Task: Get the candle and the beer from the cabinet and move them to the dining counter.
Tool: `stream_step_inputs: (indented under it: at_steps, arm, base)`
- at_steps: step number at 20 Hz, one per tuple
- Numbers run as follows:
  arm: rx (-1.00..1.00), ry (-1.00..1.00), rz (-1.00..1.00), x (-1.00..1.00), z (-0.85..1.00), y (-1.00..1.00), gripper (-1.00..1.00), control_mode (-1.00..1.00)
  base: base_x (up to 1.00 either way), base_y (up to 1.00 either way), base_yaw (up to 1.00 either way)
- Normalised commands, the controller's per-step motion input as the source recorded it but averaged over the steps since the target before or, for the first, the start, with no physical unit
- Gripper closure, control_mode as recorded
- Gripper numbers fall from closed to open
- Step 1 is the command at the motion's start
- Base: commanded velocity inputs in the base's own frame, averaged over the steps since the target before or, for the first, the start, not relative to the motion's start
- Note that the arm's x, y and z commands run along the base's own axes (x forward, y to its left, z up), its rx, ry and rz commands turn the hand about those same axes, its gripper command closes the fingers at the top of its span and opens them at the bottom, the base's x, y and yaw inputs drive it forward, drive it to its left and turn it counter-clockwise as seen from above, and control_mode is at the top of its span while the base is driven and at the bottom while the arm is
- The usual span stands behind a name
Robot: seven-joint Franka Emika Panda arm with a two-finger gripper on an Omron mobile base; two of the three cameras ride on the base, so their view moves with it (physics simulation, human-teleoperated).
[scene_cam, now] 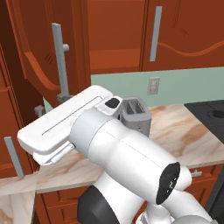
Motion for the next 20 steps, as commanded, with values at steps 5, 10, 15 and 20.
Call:
stream_step_inputs:
  at_steps: [5,10,15,20]
  arm:
    - [0.0,0.0,0.0,-0.25,0.18,-0.03,-1.0,-1.0]
    - [0.0,0.0,0.0,-0.65,0.12,-0.36,-1.0,-1.0]
    - [0.0,0.0,0.01,-0.93,0.04,-0.76,-1.0,-1.0]
    - [0.02,0.0,0.2,-0.15,0.01,-1.0,-1.0,-1.0]
  base:
    - [0.0,0.0,0.0]
    - [0.0,0.0,0.0]
    - [0.0,0.0,0.0]
    - [0.0,0.0,0.0]
